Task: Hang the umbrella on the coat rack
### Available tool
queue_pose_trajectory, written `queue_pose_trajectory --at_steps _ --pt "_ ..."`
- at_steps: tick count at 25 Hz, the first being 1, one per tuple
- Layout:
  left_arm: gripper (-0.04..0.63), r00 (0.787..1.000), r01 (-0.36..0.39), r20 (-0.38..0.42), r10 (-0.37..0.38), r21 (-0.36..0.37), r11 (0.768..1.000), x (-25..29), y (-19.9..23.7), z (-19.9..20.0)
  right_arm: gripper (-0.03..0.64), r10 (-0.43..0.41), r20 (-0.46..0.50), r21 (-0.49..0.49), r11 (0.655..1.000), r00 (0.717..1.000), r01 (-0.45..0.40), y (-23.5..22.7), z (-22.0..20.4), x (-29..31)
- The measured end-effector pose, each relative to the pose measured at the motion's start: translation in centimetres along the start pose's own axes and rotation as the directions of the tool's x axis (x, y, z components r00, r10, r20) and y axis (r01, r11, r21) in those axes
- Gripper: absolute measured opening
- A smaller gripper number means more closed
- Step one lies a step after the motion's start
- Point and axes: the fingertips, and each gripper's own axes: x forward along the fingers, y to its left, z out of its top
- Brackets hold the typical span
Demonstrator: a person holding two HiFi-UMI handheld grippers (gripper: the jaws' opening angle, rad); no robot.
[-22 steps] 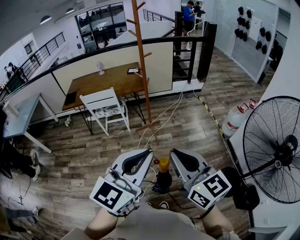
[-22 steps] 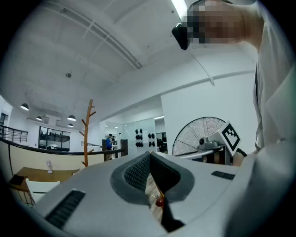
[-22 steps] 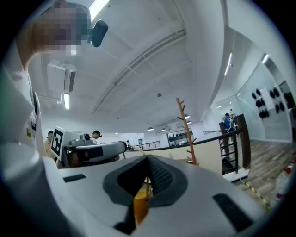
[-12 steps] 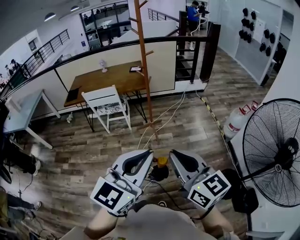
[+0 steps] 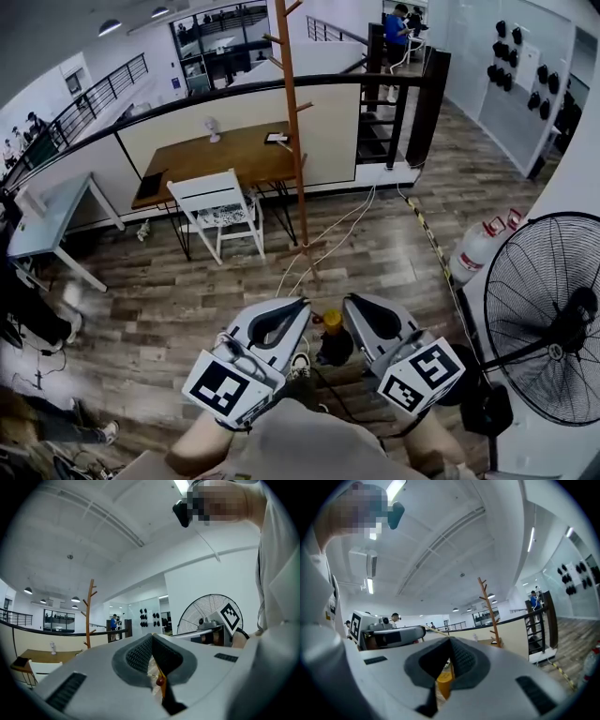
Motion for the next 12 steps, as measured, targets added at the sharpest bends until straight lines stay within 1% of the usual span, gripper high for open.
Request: queue_pose_trajectory --at_steps 7,12 --pt "0.000 1.000 0.022 0.003 -0.022 -0.009 1.000 2.3 1.6 -0.9 0.005 -0.010 -0.002 0.009 1.000 1.000 0.010 -2.5 -0.5 1.7" --pt "0.000 1.000 0.023 0.013 -0.023 -0.003 1.000 5.0 4.5 -1.1 0.005 -0.013 -0.009 0.015 1.000 1.000 0.013 -4.9 -0.3 4.3"
